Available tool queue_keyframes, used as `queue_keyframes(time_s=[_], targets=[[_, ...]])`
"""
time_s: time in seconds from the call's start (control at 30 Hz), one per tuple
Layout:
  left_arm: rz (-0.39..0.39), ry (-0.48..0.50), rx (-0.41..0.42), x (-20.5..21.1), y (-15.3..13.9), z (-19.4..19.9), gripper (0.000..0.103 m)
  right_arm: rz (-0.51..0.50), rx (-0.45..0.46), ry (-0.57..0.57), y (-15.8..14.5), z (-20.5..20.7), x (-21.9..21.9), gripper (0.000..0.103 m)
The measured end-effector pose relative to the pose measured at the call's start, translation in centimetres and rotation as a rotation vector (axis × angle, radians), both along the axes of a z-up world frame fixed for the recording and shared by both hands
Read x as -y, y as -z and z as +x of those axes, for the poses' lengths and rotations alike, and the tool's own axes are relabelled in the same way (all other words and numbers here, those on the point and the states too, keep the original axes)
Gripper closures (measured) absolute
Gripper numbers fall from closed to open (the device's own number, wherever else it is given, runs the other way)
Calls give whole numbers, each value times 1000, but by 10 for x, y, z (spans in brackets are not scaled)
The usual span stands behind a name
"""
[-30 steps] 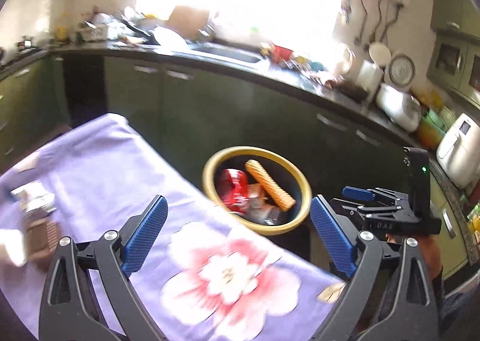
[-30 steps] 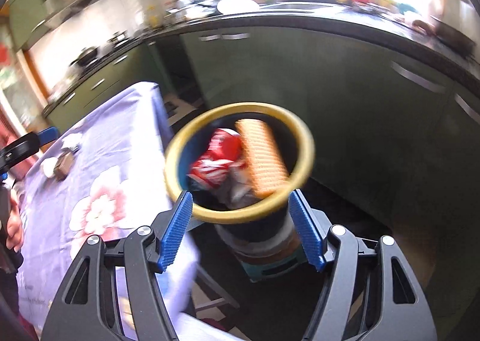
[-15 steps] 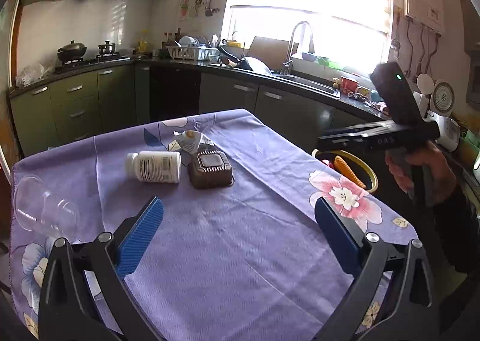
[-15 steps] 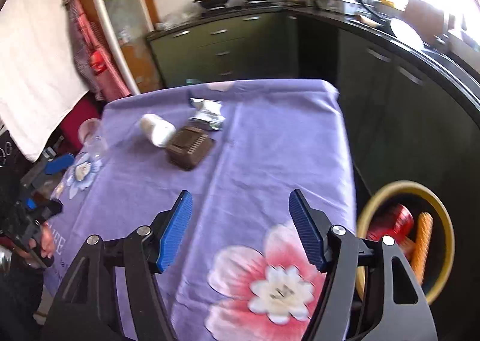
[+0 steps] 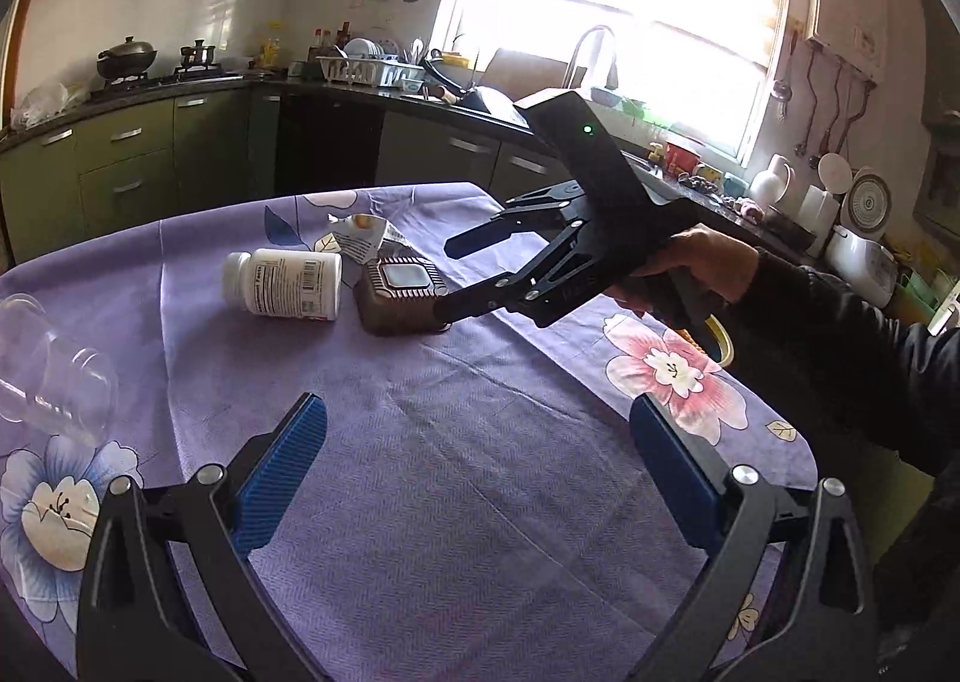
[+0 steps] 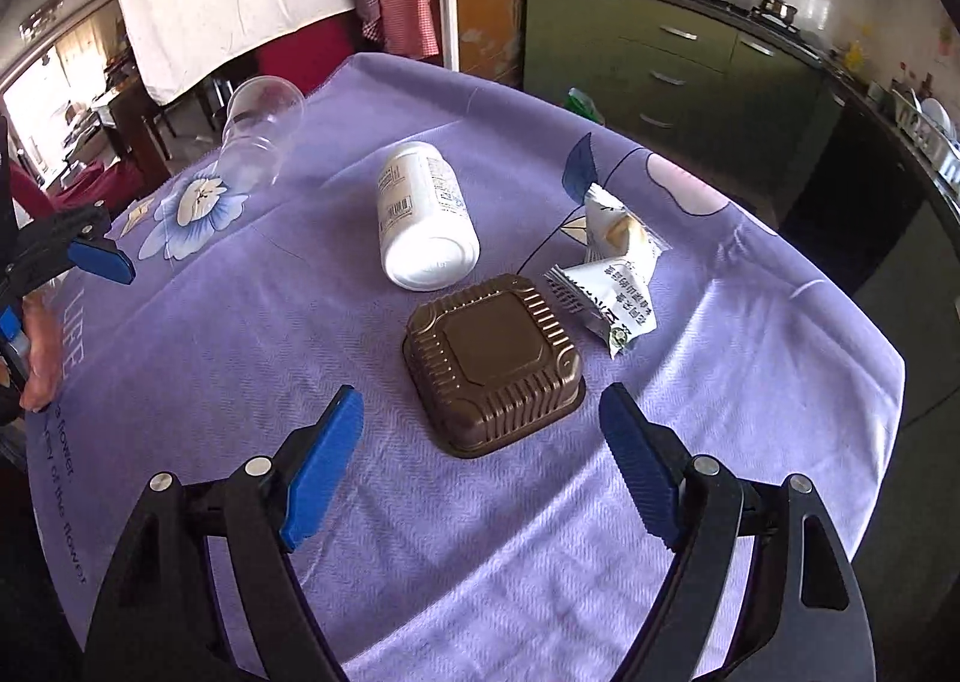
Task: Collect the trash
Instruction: 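Reach the right gripper to the brown plastic box and grasp it, then carry the brown box with the right gripper over the bin and release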
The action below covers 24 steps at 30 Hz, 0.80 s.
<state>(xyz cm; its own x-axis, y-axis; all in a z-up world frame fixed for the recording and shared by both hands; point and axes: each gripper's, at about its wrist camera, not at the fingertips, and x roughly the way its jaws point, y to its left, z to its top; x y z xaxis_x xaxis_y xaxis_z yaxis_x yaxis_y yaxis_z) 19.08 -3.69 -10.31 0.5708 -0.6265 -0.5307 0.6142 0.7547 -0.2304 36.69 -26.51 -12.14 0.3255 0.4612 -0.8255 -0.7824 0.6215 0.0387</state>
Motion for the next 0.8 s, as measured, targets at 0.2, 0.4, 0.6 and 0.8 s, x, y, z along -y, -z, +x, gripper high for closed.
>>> queue_keyframes(time_s=[0.2, 0.4, 0.6, 0.8], targets=[[15, 21, -54, 6, 11, 6, 7, -41, -12, -60, 18, 20, -17, 22], [25, 35, -55, 9, 13, 4, 7, 4, -41, -75, 23, 38, -27, 22], [37, 44, -48, 12, 12, 1, 7, -7, -44, -73, 24, 38, -33, 33], [55, 48, -49, 16, 13, 0, 7, 9, -58, -11, 19, 24, -23, 40]])
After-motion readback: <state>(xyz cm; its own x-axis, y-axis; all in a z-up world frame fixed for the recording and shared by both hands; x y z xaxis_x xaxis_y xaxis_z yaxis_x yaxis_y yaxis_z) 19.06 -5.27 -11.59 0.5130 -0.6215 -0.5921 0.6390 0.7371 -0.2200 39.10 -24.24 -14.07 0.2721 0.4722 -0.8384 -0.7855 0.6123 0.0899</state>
